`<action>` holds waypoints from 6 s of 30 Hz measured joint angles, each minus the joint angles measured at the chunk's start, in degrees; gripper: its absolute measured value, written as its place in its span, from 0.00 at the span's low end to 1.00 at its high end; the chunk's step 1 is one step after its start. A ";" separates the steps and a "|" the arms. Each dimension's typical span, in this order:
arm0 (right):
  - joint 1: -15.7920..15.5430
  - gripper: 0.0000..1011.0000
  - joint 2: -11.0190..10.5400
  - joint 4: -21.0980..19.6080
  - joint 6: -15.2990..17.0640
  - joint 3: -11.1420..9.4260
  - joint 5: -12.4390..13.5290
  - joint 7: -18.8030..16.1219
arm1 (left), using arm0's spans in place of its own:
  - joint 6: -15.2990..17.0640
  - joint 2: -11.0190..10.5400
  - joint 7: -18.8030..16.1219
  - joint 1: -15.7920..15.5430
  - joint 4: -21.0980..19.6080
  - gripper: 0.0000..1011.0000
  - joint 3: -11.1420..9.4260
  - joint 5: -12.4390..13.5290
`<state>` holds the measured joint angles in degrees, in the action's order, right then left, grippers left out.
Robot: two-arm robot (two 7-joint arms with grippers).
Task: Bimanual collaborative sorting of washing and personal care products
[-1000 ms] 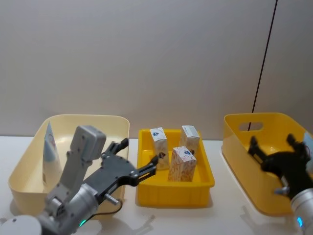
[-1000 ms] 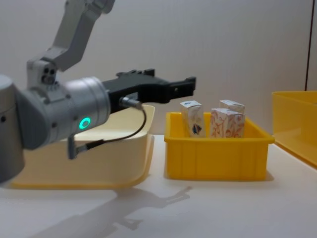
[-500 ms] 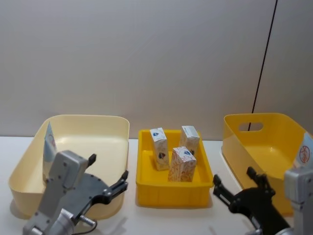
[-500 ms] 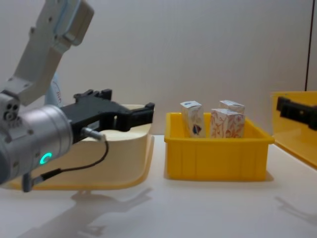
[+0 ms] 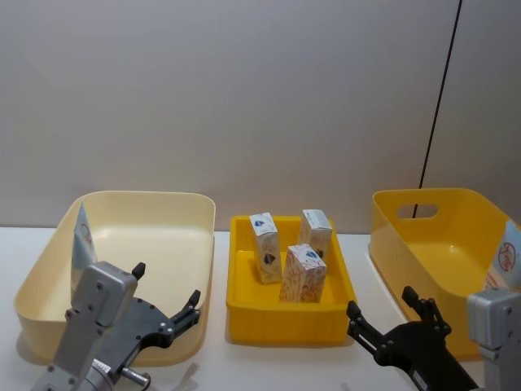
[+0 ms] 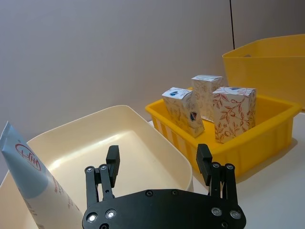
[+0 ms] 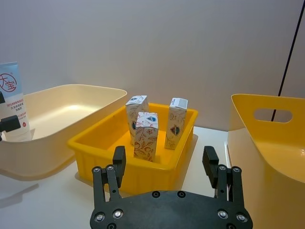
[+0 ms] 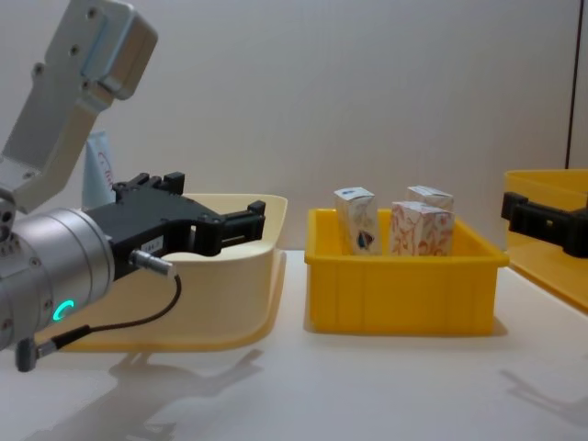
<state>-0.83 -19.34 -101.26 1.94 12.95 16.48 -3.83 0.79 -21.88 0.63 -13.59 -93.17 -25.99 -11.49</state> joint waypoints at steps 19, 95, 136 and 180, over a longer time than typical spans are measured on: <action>-0.01 0.99 0.00 0.01 0.01 -0.01 -0.01 0.00 | 0.00 -0.02 -0.02 0.01 -0.01 0.99 -0.04 0.02; 24.72 0.99 9.04 26.02 7.07 6.10 -4.70 -4.02 | 0.01 -0.02 -0.01 0.01 0.00 0.99 -0.03 0.01; 29.31 0.40 12.94 34.54 5.57 6.20 -6.35 -3.47 | 0.01 -0.02 -0.01 0.00 0.00 0.99 -0.04 0.01; 16.45 0.40 7.19 10.95 -6.48 -8.96 -5.91 1.05 | 0.00 -0.02 -0.01 0.00 -0.01 0.99 -0.03 0.01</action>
<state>15.62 -12.15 -90.31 -4.54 3.99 10.56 -2.78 0.80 -21.90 0.63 -13.59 -93.18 -26.02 -11.49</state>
